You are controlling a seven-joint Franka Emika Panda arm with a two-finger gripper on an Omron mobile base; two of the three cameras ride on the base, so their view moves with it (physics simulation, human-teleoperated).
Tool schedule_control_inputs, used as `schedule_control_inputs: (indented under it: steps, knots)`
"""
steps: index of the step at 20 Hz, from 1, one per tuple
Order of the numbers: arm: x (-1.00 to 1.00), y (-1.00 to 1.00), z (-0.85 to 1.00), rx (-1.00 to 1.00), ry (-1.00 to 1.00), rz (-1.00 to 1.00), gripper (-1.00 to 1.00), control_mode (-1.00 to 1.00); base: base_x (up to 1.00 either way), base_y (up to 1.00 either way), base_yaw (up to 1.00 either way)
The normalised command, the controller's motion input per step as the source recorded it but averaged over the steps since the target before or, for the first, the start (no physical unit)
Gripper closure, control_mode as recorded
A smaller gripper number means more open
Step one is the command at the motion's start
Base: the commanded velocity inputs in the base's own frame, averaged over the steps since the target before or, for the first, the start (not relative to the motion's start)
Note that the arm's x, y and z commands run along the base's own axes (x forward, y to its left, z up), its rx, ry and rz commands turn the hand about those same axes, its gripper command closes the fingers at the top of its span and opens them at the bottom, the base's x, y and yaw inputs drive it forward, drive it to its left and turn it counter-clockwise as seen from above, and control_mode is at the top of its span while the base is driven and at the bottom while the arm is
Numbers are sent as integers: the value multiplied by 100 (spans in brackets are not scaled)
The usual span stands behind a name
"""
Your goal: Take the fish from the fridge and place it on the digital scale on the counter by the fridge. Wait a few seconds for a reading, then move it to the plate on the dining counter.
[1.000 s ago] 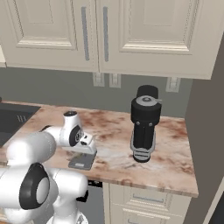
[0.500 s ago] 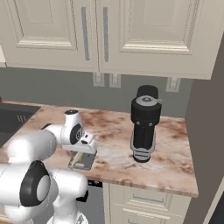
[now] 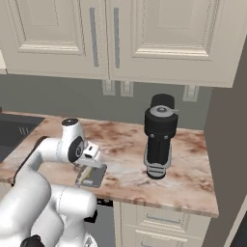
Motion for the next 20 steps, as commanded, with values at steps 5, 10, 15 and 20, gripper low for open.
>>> schedule_control_inputs:
  steps: [5, 10, 15, 20]
  knots:
    - [-66, 0, 69, 0, -18, 0, -100, -100, 0, 0, 0]
    - [-32, 0, 57, 0, -6, 0, -100, -100, 0, 0, 0]
    - [-10, 0, 30, 0, -1, 4, -100, -100, 0, 0, 0]
    - [0, 0, 2, 0, 0, 1, -100, -100, 0, 0, 0]
